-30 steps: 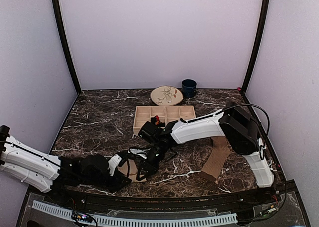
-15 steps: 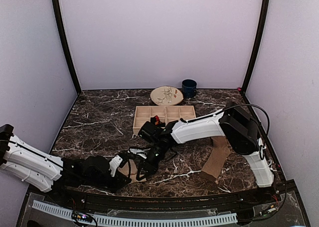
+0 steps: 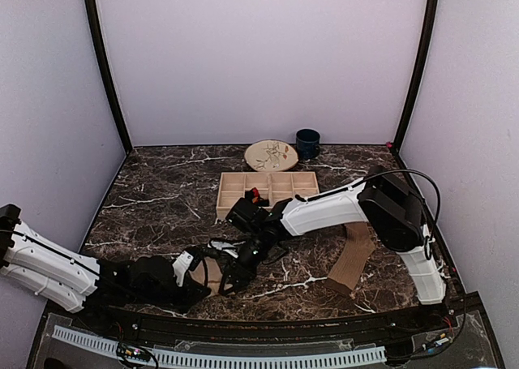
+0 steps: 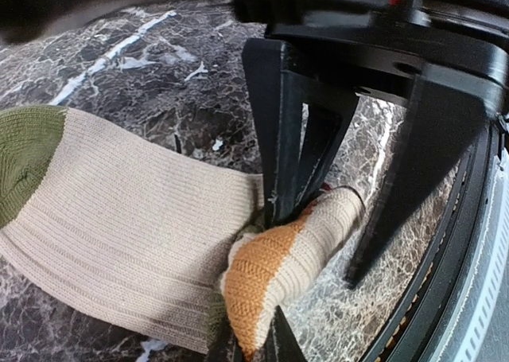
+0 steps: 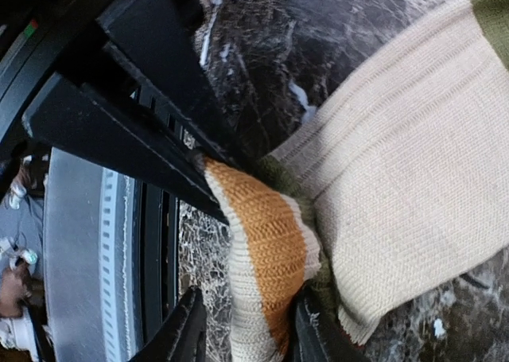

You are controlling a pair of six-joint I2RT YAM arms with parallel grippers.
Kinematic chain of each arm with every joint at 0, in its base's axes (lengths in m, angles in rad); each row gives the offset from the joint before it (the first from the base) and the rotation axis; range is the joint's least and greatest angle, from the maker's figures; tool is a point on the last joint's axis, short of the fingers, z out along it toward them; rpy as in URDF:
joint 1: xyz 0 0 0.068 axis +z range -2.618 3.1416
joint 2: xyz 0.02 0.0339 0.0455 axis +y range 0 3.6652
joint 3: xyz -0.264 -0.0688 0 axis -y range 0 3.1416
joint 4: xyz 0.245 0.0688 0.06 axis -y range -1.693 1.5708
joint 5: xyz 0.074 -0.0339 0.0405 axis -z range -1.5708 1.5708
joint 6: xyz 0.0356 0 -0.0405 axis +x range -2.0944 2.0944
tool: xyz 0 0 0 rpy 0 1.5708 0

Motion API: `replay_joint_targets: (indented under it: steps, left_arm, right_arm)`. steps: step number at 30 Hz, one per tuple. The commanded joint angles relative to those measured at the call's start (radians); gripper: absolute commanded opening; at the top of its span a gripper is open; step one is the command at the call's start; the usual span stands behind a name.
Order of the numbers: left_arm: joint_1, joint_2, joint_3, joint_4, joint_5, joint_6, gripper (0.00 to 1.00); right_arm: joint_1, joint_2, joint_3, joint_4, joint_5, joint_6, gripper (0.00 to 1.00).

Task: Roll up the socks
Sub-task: Roll the sock at the center of the board.

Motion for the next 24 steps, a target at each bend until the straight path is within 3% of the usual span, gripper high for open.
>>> replay_joint_targets:
  steps: [1,2,3,13,19,24]
  left_arm:
    - [0.000,-0.023,-0.008,-0.066,-0.059,-0.020,0.00]
    - [0.000,-0.028,-0.008,-0.068,-0.062,-0.019,0.00]
    - [0.000,-0.032,-0.007,-0.069,-0.067,-0.019,0.00]
    - [-0.001,-0.026,0.041,-0.105,-0.072,-0.010,0.00]
    - [-0.001,0.020,0.072,-0.127,-0.051,-0.007,0.00]
    - [-0.001,0.025,0.068,-0.123,-0.014,-0.004,0.00]
  right_arm:
    - [-0.014,0.039,-0.103,0.025,0.177,0.020,0.49]
    - [-0.018,0.034,-0.110,0.028,0.178,0.018,0.88]
    - [-0.021,0.025,-0.124,0.037,0.182,0.019,0.99]
    - [-0.039,-0.112,-0.293,0.170,0.301,0.069,1.00]
    - [-0.041,-0.161,-0.299,0.225,0.481,0.068,1.00]
    - [-0.035,-0.253,-0.399,0.352,0.623,0.083,1.00]
